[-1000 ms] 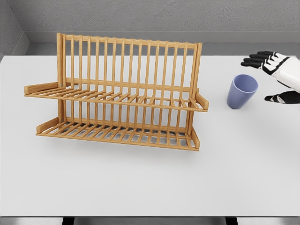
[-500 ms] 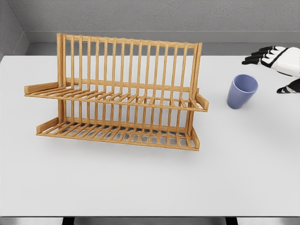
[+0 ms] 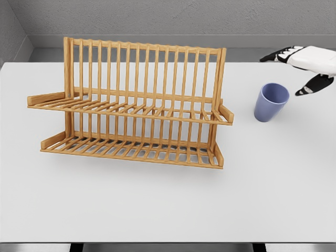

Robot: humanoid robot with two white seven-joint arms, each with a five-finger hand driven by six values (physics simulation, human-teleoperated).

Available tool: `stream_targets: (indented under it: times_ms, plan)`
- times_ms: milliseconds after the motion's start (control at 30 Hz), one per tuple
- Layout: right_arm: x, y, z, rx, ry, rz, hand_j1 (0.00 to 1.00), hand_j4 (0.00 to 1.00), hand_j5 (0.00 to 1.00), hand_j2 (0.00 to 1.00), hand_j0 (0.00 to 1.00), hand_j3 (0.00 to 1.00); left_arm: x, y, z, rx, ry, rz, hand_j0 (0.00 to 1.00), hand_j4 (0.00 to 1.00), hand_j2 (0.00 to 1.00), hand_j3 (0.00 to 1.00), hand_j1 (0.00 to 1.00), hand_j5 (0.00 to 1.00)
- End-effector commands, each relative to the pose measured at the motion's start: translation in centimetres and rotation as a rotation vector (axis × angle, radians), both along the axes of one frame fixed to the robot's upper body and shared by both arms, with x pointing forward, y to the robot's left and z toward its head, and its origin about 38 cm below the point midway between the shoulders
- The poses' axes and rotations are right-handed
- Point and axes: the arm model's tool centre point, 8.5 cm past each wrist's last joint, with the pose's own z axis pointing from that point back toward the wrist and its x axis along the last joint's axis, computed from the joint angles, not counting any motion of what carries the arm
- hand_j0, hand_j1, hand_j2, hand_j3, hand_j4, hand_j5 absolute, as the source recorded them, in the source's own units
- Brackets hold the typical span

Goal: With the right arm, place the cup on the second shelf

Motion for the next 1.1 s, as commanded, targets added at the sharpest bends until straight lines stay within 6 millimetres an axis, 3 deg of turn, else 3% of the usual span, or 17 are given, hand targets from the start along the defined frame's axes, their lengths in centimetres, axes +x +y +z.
stream_targets:
  times_ms: [0, 367, 567, 800, 967, 1067]
  plan:
    - [0.0, -0.3, -0.4, 0.000, 0.014, -0.011, 1.00, 1.00, 1.00, 1.00, 1.00, 1.00, 0.0, 0.0, 0.0, 0.000, -0.001, -0.001, 1.00, 1.00, 1.00, 1.00, 1.00, 1.00]
    - [0.6, 0.2, -4.5, -0.081, 0.106, -0.014, 1.00, 1.00, 1.00, 1.00, 1.00, 1.00, 0.0, 0.0, 0.0, 0.000, 0.000, 0.001, 1.00, 1.00, 1.00, 1.00, 1.00, 1.00]
    - [1.7, 0.9, -5.4, -0.091, 0.137, -0.011, 1.00, 1.00, 1.00, 1.00, 1.00, 1.00, 0.0, 0.0, 0.0, 0.000, 0.000, 0.001, 1.00, 1.00, 1.00, 1.00, 1.00, 1.00]
    - [1.8, 1.1, -5.6, -0.089, 0.140, -0.009, 1.00, 1.00, 1.00, 1.00, 1.00, 1.00, 0.0, 0.0, 0.0, 0.000, 0.000, 0.001, 1.00, 1.00, 1.00, 1.00, 1.00, 1.00]
    - [1.8, 1.5, -7.1, -0.096, 0.176, -0.003, 1.00, 1.00, 1.00, 1.00, 1.00, 1.00, 0.0, 0.0, 0.0, 0.000, 0.000, 0.001, 1.00, 1.00, 1.00, 1.00, 1.00, 1.00]
    - [2.1, 1.5, -6.8, -0.095, 0.169, -0.006, 1.00, 1.00, 1.00, 1.00, 1.00, 1.00, 0.0, 0.0, 0.0, 0.001, 0.000, 0.001, 1.00, 1.00, 1.00, 1.00, 1.00, 1.00]
